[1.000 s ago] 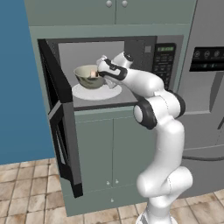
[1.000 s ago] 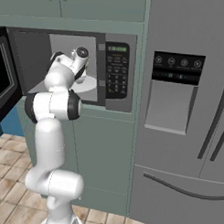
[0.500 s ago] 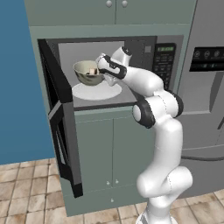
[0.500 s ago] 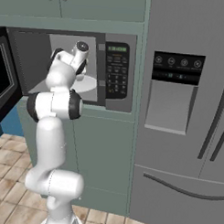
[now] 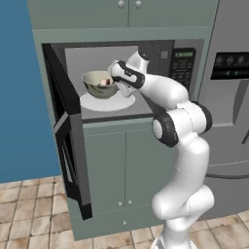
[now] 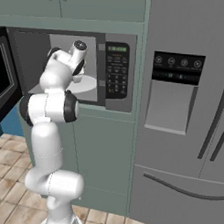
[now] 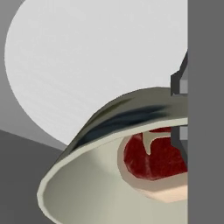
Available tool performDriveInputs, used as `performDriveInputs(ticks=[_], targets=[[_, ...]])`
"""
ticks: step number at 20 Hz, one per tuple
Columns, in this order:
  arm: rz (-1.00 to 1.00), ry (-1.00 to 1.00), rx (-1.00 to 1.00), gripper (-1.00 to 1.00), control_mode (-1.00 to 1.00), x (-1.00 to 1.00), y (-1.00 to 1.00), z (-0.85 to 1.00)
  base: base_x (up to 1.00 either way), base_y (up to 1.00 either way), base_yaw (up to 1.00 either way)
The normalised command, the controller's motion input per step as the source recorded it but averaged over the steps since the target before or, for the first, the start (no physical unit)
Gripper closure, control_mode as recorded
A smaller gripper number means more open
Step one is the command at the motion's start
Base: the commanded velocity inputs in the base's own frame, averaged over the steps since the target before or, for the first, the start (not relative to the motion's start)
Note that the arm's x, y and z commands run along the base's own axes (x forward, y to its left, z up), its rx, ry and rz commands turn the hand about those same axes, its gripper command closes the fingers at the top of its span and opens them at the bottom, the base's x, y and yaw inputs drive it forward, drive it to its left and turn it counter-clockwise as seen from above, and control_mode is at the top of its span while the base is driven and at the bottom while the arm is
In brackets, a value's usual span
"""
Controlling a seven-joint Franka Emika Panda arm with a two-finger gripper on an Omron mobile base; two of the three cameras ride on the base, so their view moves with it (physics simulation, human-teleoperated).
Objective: The microwave is finished heating the steak and sweet potato. Take the bowl containing the food and place it on the dining counter.
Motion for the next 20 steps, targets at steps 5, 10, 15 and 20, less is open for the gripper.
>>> performDriveInputs(ticks=[5,10,15,20], targets=[[0.0,-0.07,0.02,1.0,-1.0,-0.86,0.0,-0.01,0.0,0.0,0.0],[0.0,-0.09,0.06,1.0,-1.0,-1.0,0.0,0.36,0.0,0.0,0.0],[0.0,0.0,0.05,1.0,-1.0,-1.0,-0.1,0.67,0.0,0.0,0.0],[0.0,0.03,0.02,1.0,-1.0,-1.0,-0.27,0.58,0.0,0.0,0.0]])
